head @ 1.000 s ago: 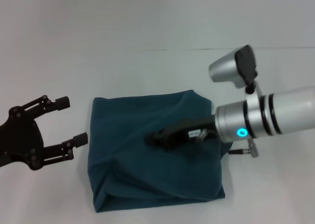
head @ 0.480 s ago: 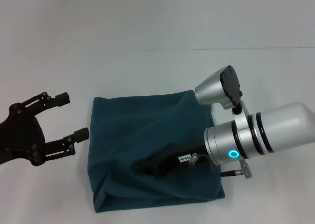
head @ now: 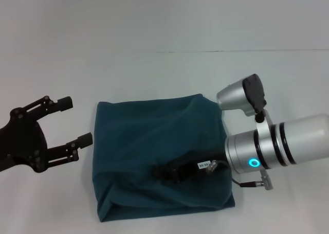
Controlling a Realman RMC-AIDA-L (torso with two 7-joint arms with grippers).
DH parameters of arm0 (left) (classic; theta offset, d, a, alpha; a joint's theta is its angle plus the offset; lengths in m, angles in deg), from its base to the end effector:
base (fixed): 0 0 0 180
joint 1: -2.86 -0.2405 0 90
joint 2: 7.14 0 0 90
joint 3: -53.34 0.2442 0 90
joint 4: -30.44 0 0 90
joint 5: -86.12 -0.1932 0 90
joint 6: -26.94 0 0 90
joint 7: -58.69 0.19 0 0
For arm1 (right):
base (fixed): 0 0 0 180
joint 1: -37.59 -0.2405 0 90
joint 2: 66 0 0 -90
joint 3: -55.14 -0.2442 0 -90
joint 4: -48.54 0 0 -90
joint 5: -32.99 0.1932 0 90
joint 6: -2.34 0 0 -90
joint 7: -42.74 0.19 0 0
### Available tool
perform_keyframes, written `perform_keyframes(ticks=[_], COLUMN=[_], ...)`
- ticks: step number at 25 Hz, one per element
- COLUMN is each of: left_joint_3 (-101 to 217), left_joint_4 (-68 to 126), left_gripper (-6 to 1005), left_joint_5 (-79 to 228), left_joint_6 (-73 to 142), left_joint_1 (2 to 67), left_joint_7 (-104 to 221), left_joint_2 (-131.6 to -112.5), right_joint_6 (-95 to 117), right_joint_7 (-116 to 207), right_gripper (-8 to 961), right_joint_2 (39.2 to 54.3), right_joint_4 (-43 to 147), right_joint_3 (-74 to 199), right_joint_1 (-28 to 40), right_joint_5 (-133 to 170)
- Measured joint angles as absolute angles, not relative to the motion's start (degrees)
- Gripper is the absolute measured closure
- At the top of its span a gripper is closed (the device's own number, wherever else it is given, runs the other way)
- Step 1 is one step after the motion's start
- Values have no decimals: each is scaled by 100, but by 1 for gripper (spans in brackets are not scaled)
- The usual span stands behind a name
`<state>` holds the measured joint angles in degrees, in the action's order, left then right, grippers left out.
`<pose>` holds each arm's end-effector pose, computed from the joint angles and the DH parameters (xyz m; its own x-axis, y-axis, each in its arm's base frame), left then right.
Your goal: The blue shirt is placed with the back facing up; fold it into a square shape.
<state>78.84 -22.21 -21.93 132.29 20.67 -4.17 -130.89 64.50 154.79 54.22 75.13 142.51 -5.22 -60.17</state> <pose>-0.2373 0.2772 0.0286 0.7839 -0.0150 0.6207 0.3126 -0.8542 -0.4155 0.1721 0.3305 -0.1515 0.6794 -0.7039 -0.2073 -0.7103 -0.7018 0.0549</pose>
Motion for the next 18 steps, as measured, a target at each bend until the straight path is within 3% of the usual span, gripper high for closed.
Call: perform_keyframes(ticks=[18], left_joint_3=[7890], left_joint_4=[-2133], left_gripper=[140], left_joint_5=[-2196], left_joint_6=[13294], left_joint_1=[2010], left_joint_7=[-411], left_joint_2=[-13105], right_joint_6=[6623], right_joint_7=[15615], right_gripper=[933], right_joint_2=[5213], right_joint_4=[7893], right_joint_3=[13663], right_joint_1=[216], right_joint_5=[-6077])
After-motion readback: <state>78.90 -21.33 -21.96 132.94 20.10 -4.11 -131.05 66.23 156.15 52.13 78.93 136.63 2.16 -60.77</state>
